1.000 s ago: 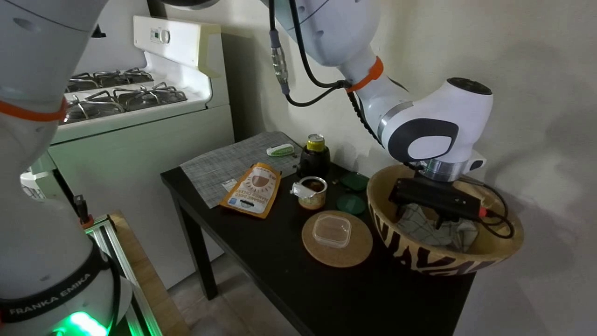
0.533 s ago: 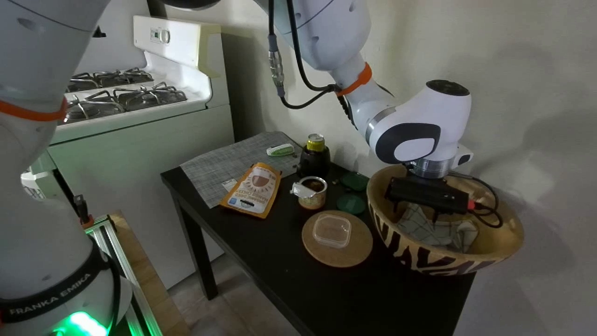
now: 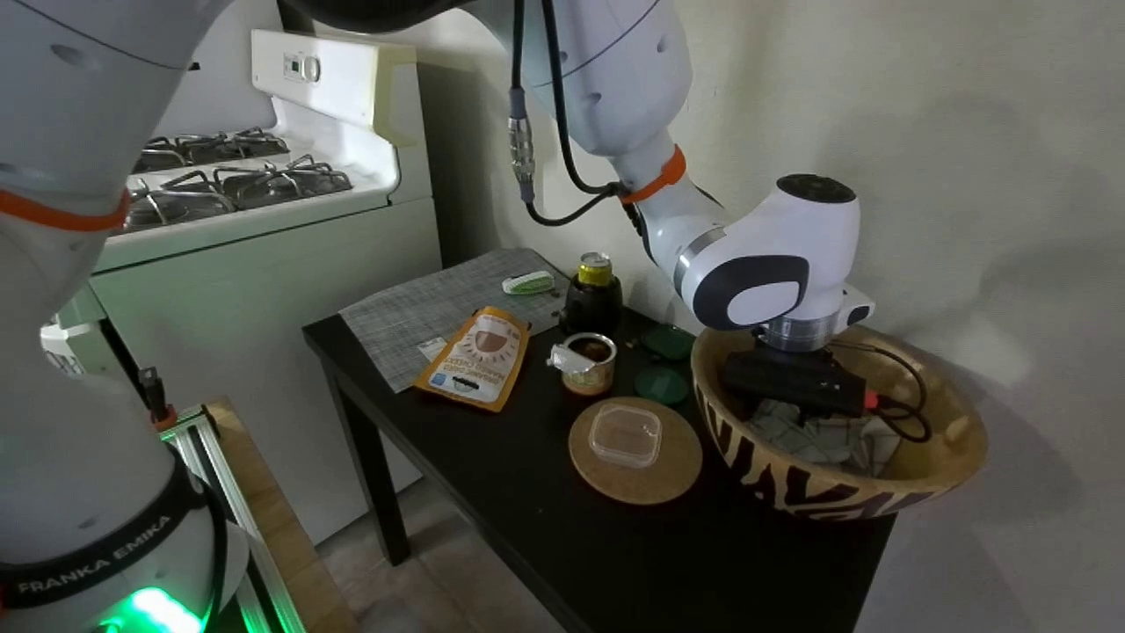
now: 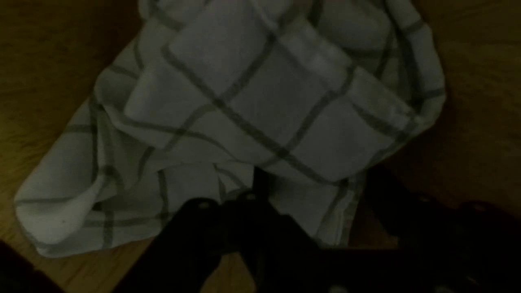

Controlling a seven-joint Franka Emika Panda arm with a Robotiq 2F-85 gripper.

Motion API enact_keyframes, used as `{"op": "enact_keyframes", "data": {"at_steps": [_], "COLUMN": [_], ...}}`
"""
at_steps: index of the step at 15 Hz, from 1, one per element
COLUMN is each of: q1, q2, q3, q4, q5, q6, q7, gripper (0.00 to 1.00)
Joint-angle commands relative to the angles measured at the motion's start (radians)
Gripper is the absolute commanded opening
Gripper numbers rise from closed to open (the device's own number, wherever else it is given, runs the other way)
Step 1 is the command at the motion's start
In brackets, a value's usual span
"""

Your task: Take the kitchen towel out of the wooden bowl and place it to the left

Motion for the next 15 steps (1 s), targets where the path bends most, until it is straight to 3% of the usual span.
{"op": "enact_keyframes", "data": {"at_steps": [1, 4, 6, 12, 15], "q1": [0.01, 0.01, 0.008, -0.06, -0.136], "q2": [0.011, 0.01, -0.003, -0.176, -0.309], "q3": [-0.023, -0.033, -0.034, 0.035, 0.099], "q4": [-0.008, -0.005, -0.013, -0.134, -0.222], "q5": [-0.045, -0.064, -0.073, -0.023, 0.068], "q6": [0.025, 0.021, 0.019, 0.035, 0.009], "q7": [0.074, 0.113, 0.129, 0.081, 0.013], "gripper": [0.35, 0.11, 0.01, 0.02, 0.02]}}
